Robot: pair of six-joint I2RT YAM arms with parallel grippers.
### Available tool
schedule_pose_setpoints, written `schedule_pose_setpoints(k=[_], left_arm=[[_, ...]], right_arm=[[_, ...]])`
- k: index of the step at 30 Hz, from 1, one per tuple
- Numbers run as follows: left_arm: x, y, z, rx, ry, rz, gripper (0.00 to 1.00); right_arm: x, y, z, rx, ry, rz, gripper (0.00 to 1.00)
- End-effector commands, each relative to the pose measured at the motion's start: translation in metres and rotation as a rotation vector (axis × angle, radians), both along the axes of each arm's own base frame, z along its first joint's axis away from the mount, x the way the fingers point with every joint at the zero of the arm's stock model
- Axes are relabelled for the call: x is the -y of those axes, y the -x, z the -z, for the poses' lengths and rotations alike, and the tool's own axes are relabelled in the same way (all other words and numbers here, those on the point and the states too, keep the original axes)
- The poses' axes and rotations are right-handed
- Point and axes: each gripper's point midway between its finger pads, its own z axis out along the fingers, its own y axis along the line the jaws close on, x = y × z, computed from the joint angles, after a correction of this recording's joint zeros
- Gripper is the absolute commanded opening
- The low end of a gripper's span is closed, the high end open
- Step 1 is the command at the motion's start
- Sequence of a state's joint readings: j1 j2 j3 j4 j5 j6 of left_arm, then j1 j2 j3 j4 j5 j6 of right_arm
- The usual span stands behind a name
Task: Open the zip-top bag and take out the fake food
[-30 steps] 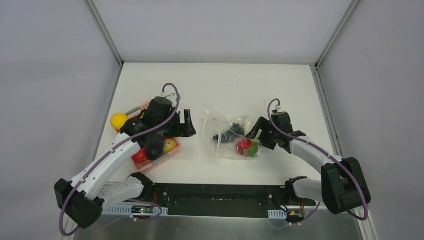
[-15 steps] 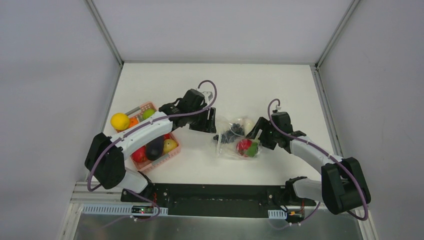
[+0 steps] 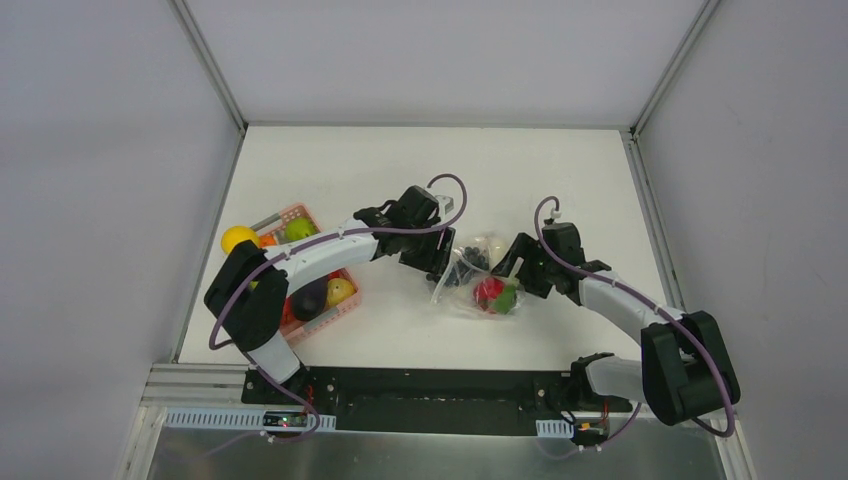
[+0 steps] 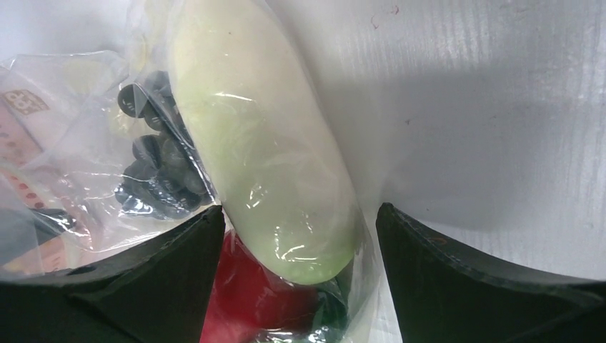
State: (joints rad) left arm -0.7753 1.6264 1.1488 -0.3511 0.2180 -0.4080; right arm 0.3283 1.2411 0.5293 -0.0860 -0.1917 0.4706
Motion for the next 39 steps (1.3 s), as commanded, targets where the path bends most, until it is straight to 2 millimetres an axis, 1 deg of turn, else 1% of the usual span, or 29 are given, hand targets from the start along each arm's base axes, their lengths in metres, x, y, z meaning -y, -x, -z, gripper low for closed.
schedule_pose_setpoints(k=[1, 4, 9, 12, 15, 20, 23, 25, 26, 29, 31, 32, 35, 37, 39], left_arm=[[0.019, -0.01, -0.006, 0.04, 0.019, 0.041, 0.59], [0.019, -0.014, 0.004, 0.047, -0.013, 0.034, 0.62], [0.007, -0.028, 0.023, 0.087, -0.097, -0.024, 0.68], [0.006, -0.032, 0.032, 0.107, -0.108, -0.025, 0.7], [0.014, -0.029, 0.039, 0.083, -0.088, 0.004, 0.7], [0.031, -0.016, 0.051, 0.035, -0.039, 0.044, 0.7], [0.035, -0.012, 0.06, 0.012, -0.031, 0.044, 0.7], [0.035, -0.011, 0.067, 0.0, -0.044, 0.044, 0.68], [0.035, -0.01, 0.071, -0.008, -0.051, 0.043, 0.65], [0.036, -0.008, 0.075, -0.026, -0.057, 0.05, 0.45], [0.036, -0.007, 0.072, -0.026, -0.051, 0.053, 0.31], [0.036, -0.007, 0.069, -0.019, -0.045, 0.053, 0.25], [0.033, -0.007, 0.053, 0.017, -0.026, 0.053, 0.11], [0.029, -0.004, 0.042, 0.028, -0.026, 0.058, 0.06], [0.025, -0.004, 0.028, 0.042, -0.029, 0.059, 0.04]], right_arm=[[-0.002, 0.004, 0.007, -0.034, 0.005, -0.014, 0.81], [-0.004, 0.004, 0.008, -0.039, -0.006, -0.017, 0.81], [-0.006, 0.005, 0.01, -0.049, -0.014, -0.023, 0.81], [-0.006, 0.007, 0.011, -0.055, -0.016, -0.026, 0.81], [-0.006, 0.009, 0.013, -0.063, -0.018, -0.028, 0.81], [-0.008, 0.011, 0.016, -0.073, -0.035, -0.025, 0.8], [-0.01, 0.011, 0.017, -0.079, -0.048, -0.022, 0.8], [-0.011, 0.011, 0.017, -0.081, -0.055, -0.02, 0.79], [-0.012, 0.011, 0.017, -0.084, -0.059, -0.018, 0.79], [-0.012, 0.011, 0.018, -0.087, -0.059, -0.016, 0.78], [-0.011, 0.01, 0.018, -0.084, -0.055, -0.01, 0.77], [-0.01, 0.009, 0.018, -0.082, -0.052, -0.005, 0.77], [-0.007, 0.008, 0.018, -0.072, -0.038, 0.009, 0.76], [-0.005, 0.008, 0.018, -0.071, -0.028, 0.016, 0.76], [-0.003, 0.008, 0.019, -0.073, -0.02, 0.022, 0.75]])
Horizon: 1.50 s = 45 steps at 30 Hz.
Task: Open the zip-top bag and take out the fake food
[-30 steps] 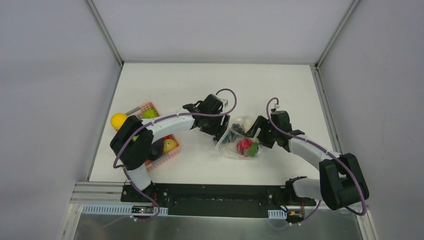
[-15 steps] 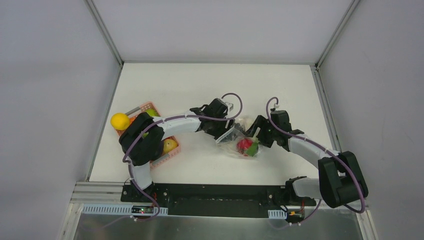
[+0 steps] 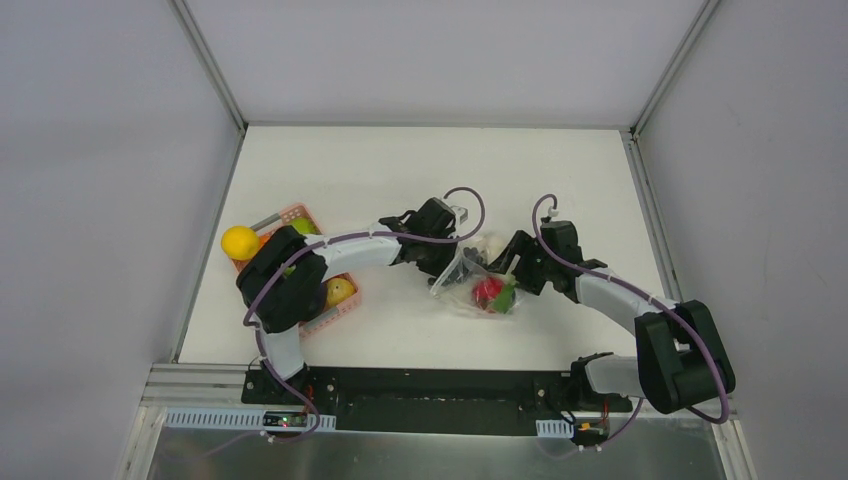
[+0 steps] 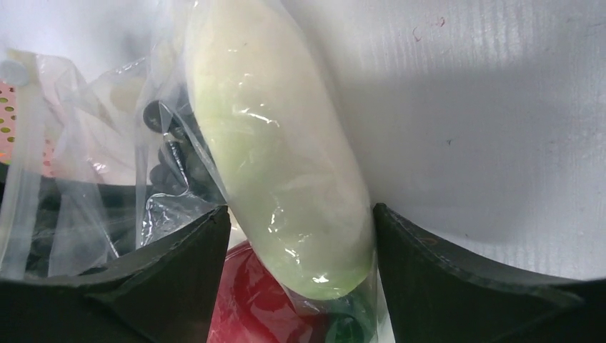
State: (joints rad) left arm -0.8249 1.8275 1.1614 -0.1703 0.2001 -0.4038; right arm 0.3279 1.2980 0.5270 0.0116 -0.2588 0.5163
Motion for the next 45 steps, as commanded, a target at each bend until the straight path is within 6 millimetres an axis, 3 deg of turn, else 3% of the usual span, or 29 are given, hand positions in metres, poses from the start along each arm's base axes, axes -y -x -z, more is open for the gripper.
schedule_pose_setpoints(k=[1, 9, 13, 19, 25, 32, 39, 45], left_arm=[[-0.014, 0.009, -0.032, 0.034, -0.022, 0.017, 0.03], [-0.047, 0.027, -0.07, 0.058, -0.075, 0.03, 0.04], [-0.065, 0.038, -0.078, 0.041, -0.103, 0.012, 0.04], [-0.101, 0.052, -0.098, 0.032, -0.14, -0.047, 0.03], [-0.148, 0.057, -0.142, 0.119, -0.151, -0.146, 0.02], [-0.227, 0.044, -0.184, 0.31, -0.199, -0.391, 0.0], [-0.305, 0.036, -0.195, 0.419, -0.348, -0.642, 0.0], [-0.355, 0.038, -0.189, 0.427, -0.436, -0.843, 0.0]], right_arm=[[0.013, 0.017, 0.021, -0.077, 0.069, 0.028, 0.75], [0.022, 0.019, 0.03, -0.094, 0.117, 0.051, 0.72], [0.025, 0.019, 0.035, -0.109, 0.137, 0.052, 0.66], [0.032, 0.019, 0.036, -0.1, 0.175, 0.059, 0.65], [0.034, 0.018, 0.035, -0.095, 0.192, 0.055, 0.65], [0.034, 0.015, 0.033, -0.084, 0.194, 0.048, 0.66], [0.033, 0.014, 0.03, -0.077, 0.193, 0.04, 0.66], [0.035, 0.013, 0.029, -0.071, 0.203, 0.037, 0.67]])
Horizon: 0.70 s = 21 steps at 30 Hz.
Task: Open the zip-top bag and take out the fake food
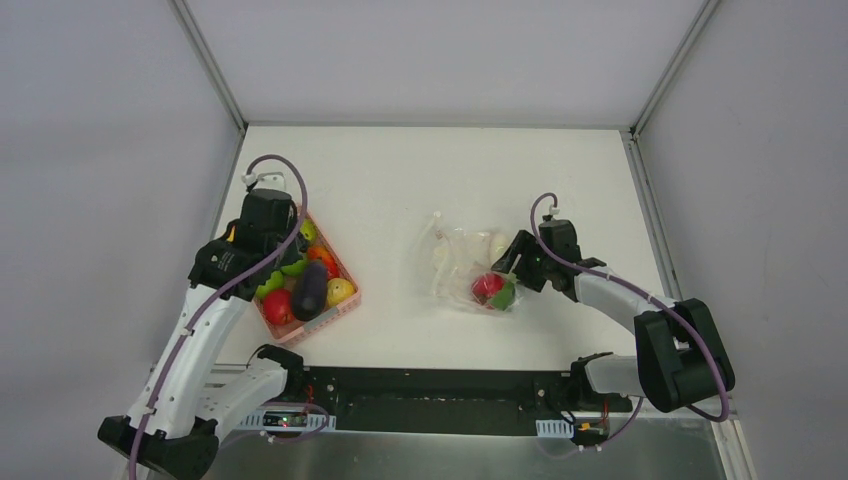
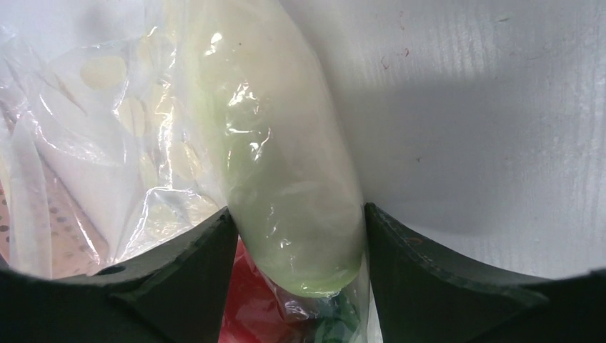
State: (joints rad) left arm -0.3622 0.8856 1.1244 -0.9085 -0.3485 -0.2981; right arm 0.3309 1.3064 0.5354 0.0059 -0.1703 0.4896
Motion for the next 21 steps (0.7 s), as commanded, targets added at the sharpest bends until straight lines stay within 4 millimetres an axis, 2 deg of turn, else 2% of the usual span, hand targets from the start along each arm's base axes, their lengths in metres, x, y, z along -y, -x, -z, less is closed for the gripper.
schedule_pose_setpoints(k=[1, 6, 9, 11, 12, 14, 16, 17, 21], left_arm=[[-0.044, 0.003, 0.007, 0.016, -0.082, -0.167, 0.0], [-0.064, -0.001, 0.03, 0.024, -0.043, -0.269, 0.0], [-0.064, 0.0, 0.051, -0.033, -0.024, -0.282, 0.0], [-0.061, 0.005, 0.064, -0.072, -0.005, -0.284, 0.04], [-0.06, 0.009, 0.068, -0.086, 0.001, -0.287, 0.09], [-0.061, 0.015, 0.071, -0.095, 0.0, -0.299, 0.28], [-0.064, 0.02, 0.067, -0.087, -0.007, -0.309, 0.48], [-0.065, 0.022, 0.064, -0.08, -0.01, -0.308, 0.55], [-0.057, 0.022, 0.043, -0.045, 0.012, -0.246, 0.63]], right_arm=[[0.023, 0.022, 0.023, -0.1, 0.122, 0.008, 0.67], [0.024, 0.021, 0.024, -0.099, 0.126, 0.007, 0.67], [0.024, 0.021, 0.023, -0.098, 0.126, 0.007, 0.67], [0.024, 0.02, 0.022, -0.093, 0.124, 0.007, 0.67], [0.024, 0.021, 0.022, -0.092, 0.125, 0.007, 0.68], [0.024, 0.02, 0.021, -0.089, 0.125, 0.007, 0.68], [0.024, 0.02, 0.02, -0.088, 0.122, 0.004, 0.69], [0.024, 0.02, 0.019, -0.087, 0.122, 0.003, 0.69], [0.022, 0.018, 0.014, -0.079, 0.119, -0.001, 0.69]])
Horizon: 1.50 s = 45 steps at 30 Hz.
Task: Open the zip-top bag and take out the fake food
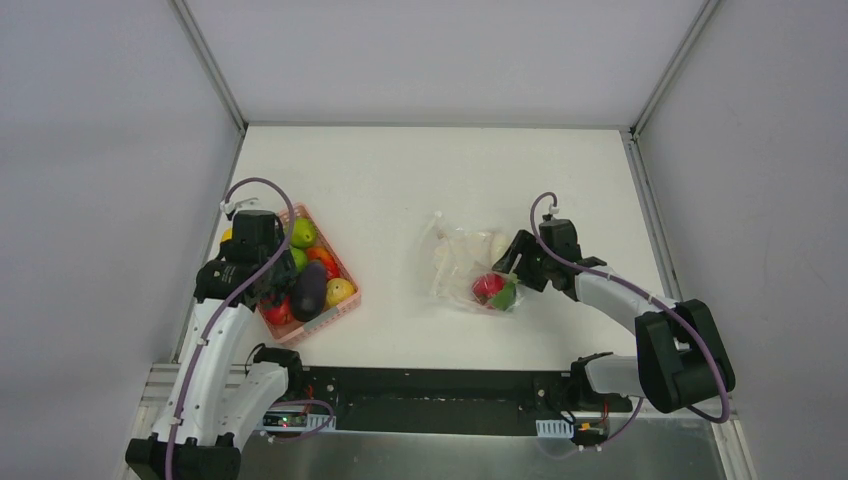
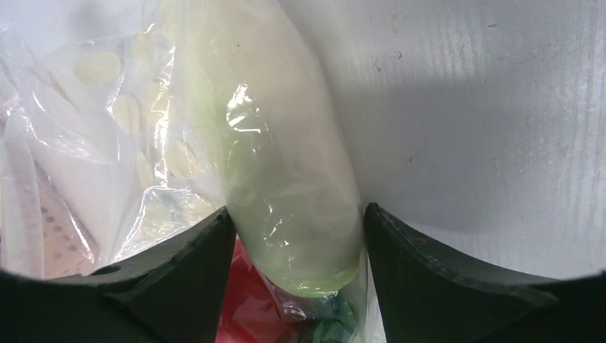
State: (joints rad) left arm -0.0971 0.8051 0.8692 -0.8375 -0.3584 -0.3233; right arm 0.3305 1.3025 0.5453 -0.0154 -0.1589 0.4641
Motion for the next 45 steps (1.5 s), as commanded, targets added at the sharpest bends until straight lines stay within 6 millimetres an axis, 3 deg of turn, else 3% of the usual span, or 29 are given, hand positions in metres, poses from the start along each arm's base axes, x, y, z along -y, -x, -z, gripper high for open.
schedule_pose_setpoints(k=[1, 5, 10, 13, 21, 28, 32, 40, 45], left_arm=[[0.01, 0.0, -0.03, 0.061, 0.037, 0.071, 0.64], [0.037, -0.007, -0.048, 0.096, 0.143, 0.191, 0.73], [0.085, -0.018, -0.062, 0.138, 0.326, 0.345, 0.74], [0.118, -0.027, -0.06, 0.141, 0.449, 0.42, 0.72], [0.212, -0.052, -0.04, 0.099, 0.64, 0.591, 0.67], [0.278, -0.075, -0.033, 0.041, 0.67, 0.727, 0.58], [0.311, -0.084, -0.018, -0.032, 0.685, 0.774, 0.5], [0.362, -0.08, 0.014, -0.155, 0.684, 0.851, 0.42], [0.369, -0.073, 0.047, -0.227, 0.687, 0.824, 0.39]], right_arm=[[0.02, 0.018, 0.014, -0.08, 0.096, 0.013, 0.69], [0.02, 0.014, 0.006, -0.061, 0.091, 0.018, 0.7], [0.02, 0.013, -0.004, -0.039, 0.089, 0.028, 0.7], [0.022, 0.013, -0.009, -0.026, 0.089, 0.036, 0.7], [0.025, 0.014, -0.026, 0.011, 0.086, 0.051, 0.71], [0.031, 0.015, -0.031, 0.02, 0.098, 0.066, 0.72], [0.036, 0.015, -0.034, 0.033, 0.108, 0.097, 0.71], [0.038, 0.025, -0.042, 0.026, 0.09, 0.099, 0.66], [0.042, 0.035, -0.037, -0.001, 0.092, 0.119, 0.58]])
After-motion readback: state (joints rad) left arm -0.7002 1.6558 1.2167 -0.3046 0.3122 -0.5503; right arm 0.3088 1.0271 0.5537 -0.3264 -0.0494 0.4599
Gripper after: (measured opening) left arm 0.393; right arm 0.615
